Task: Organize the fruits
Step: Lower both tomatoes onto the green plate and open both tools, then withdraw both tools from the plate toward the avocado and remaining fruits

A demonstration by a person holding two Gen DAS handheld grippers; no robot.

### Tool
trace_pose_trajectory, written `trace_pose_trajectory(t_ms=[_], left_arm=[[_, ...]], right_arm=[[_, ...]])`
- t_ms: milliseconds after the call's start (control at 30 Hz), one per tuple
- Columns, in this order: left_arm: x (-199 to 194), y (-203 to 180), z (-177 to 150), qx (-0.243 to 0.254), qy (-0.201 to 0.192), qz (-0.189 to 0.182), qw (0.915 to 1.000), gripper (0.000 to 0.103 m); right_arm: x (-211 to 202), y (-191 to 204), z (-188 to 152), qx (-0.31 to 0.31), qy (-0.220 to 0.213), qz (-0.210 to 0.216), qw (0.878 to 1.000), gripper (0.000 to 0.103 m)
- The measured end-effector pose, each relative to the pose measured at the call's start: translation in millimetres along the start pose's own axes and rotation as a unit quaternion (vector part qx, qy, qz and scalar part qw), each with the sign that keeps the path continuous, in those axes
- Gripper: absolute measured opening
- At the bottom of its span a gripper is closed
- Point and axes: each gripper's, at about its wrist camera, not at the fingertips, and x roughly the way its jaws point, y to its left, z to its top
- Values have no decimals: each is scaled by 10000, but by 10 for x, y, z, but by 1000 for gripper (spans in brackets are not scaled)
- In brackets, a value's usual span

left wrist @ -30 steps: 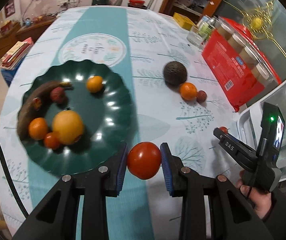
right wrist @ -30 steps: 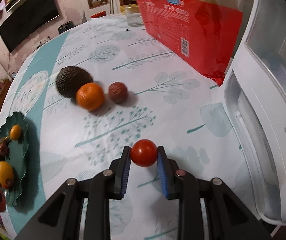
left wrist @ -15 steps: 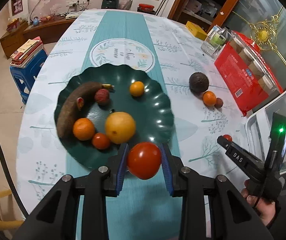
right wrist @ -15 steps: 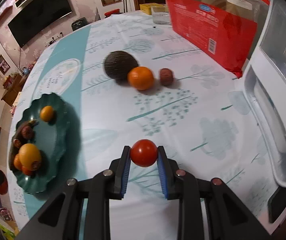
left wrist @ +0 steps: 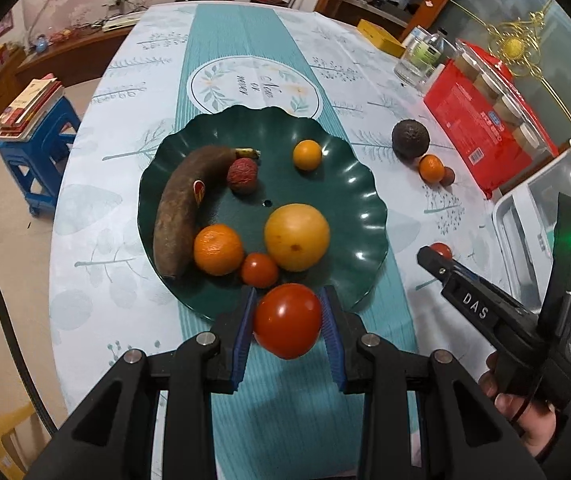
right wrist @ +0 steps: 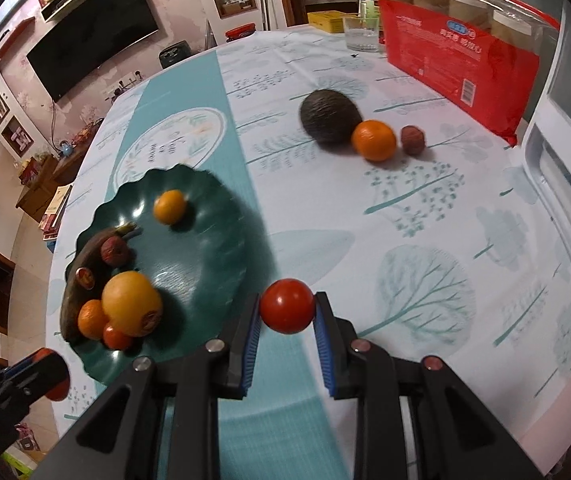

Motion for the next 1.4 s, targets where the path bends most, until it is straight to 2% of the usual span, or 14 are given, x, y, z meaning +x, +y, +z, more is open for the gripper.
trace_pose_trajectory(t_ms=[233,400,500,567,600,633,767,900,1033,1400], left_arm=[[118,238,14,108,134,-257,9995,31],[98,355,14,78,-44,-445,9990,32],[72,393,8,76,-77,-463,9989,43],[46,418,-4,79,-93,-445,9989,52],[38,424,-10,75,-90,-443,9989,53],[29,431,-16,71,-71,-427,9990,54],[-15,450,-58,57,-8,-311,9995,64],[-36,405,-100,95,68,-213,9997,67],[-47,309,-151,124,131,-143,9997,81],[-15,-179,-227,206,321,-67,9992,81]], right_arm=[[-9,392,-192,-186,-87,260,9995,26],[-57,624,-245,-548,-245,311,9977,26],[-69,673,-245,-564,-287,356,9974,27],[-81,682,-244,-520,-285,323,9977,33],[-91,676,-247,-479,-293,316,9979,43],[-104,666,-253,-442,-311,305,9981,49],[-146,605,-270,-305,-324,263,9987,49],[-171,500,-313,-201,-233,239,9992,49],[-198,355,-349,-129,-49,255,9996,49],[-212,-342,-330,264,476,265,9982,49]])
